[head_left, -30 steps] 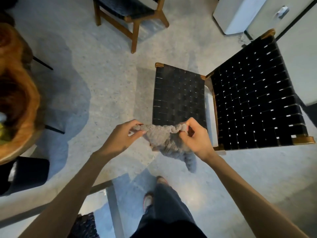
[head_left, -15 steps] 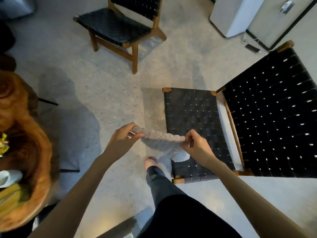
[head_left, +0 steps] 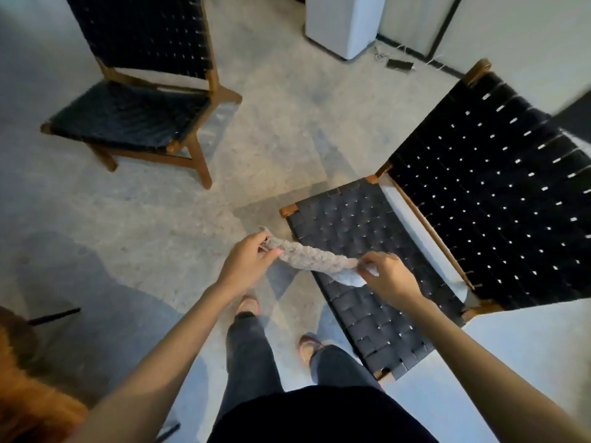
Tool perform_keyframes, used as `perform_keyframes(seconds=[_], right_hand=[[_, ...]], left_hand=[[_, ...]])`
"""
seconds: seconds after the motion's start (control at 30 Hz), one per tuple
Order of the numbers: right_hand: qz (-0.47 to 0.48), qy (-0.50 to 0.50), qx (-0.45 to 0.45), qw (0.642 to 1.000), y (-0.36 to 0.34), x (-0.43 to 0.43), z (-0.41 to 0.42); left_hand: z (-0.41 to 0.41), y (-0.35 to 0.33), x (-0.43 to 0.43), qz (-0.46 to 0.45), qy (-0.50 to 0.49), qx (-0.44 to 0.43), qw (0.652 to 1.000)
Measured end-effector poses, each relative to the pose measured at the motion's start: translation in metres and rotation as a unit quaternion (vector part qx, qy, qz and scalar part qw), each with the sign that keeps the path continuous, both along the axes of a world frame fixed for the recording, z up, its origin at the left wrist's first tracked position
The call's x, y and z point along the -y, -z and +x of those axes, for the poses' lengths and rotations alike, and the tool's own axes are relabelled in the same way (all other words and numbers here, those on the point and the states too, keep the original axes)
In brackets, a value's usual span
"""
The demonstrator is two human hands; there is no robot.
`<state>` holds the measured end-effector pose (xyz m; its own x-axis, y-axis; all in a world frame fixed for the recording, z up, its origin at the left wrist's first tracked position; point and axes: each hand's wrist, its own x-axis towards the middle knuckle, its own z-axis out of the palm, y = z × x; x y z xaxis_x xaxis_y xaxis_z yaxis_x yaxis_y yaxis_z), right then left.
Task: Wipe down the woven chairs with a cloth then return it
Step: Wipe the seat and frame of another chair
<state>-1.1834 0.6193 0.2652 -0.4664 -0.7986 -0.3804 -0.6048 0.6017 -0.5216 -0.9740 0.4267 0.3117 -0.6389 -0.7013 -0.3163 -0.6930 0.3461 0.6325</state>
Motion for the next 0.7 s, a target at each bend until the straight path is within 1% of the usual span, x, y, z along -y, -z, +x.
perform_keyframes(seconds=[0.13,0.27,0.37,0.47,0.6,0.7], right_hand=[[0.05,0.126,0.037,0.99,0.006,0.007,0.013],[0.081,0.22,0.044,0.971,0.01,0.017,0.042],[0.08,0.317,0.052,0.944,0.007,0.025,0.077],[0.065,0.408,0.06,0.909,0.006,0.037,0.114],[0.064,0.468,0.051,0.88,0.015,0.052,0.155],[0.07,0.493,0.052,0.866,0.029,0.06,0.172]], left_hand=[[-0.03,0.018,0.046,0.02,0.077,0.032,0.996],[-0.054,0.039,0.087,0.053,0.175,0.04,0.982],[-0.066,0.048,0.113,0.061,0.273,0.034,0.959],[-0.069,0.048,0.13,0.063,0.341,0.024,0.937],[-0.061,0.058,0.144,0.06,0.378,0.031,0.923],[-0.057,0.075,0.15,0.033,0.393,0.063,0.917]])
